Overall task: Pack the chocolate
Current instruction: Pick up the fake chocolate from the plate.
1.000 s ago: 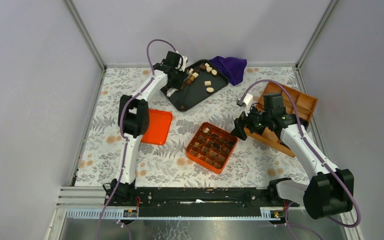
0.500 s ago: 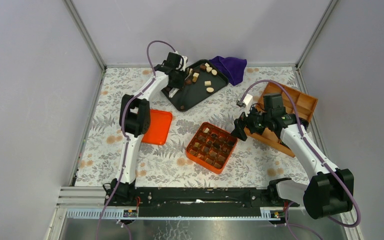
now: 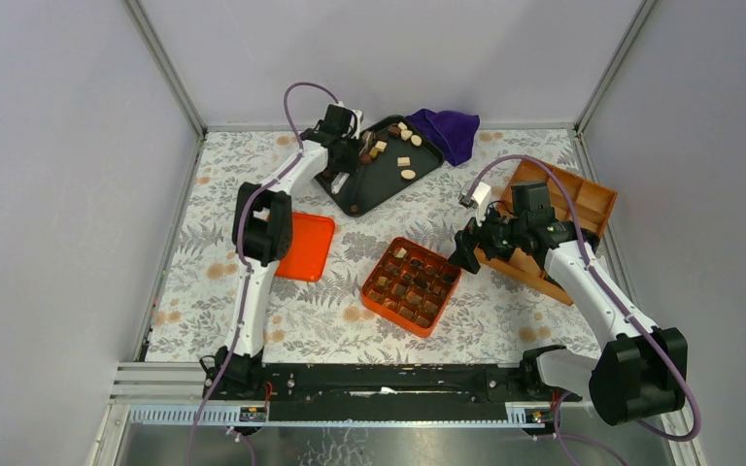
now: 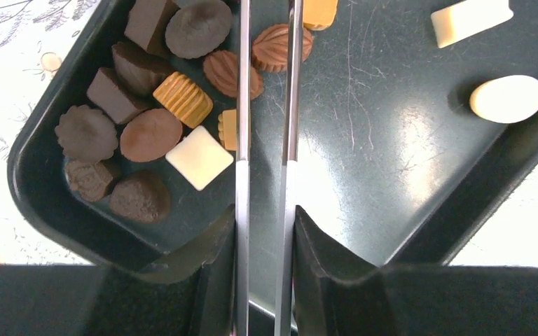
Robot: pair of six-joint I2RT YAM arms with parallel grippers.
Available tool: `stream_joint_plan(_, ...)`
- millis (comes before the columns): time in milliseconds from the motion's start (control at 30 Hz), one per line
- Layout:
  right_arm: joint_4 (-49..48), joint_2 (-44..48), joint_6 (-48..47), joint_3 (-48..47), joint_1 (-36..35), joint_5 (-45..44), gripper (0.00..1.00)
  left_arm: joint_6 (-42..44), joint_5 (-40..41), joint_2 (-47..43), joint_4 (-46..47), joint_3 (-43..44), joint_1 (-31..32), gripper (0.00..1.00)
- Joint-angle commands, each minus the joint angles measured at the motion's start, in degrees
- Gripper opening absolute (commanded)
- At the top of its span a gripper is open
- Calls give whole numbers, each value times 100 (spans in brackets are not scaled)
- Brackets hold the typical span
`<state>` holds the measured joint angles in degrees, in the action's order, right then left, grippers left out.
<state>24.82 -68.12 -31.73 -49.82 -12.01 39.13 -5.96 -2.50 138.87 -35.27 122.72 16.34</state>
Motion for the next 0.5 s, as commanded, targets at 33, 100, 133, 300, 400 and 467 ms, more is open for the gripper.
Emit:
stream_joint_plan(33, -56, 26, -85, -151, -45, 122, 100, -295, -113, -1242, 1085, -760, -46, 0)
stream_joint_plan(100, -56, 33, -83, -143, -41, 129, 100, -376, -186, -1560, 1251, -1093, -43, 0)
stream_joint_plan(133, -64, 35, -85, -142, -45, 142, 100, -418, -234, -1690, 1293, -1236, -44, 0)
stream_joint_plan(300, -120, 106, -106, -89, -38, 291, 100, -657, -560, -2292, 1355, -1831, -44, 0)
stream_joint_plan(400, -439, 363, -117, 126, -40, 516, 100, -903, -879, -2763, 1418, -2323, -45, 0)
stream_joint_plan(467, -963, 746, -121, 500, -39, 710, 100, -1150, -1207, -3176, 1546, -2764, -44, 0)
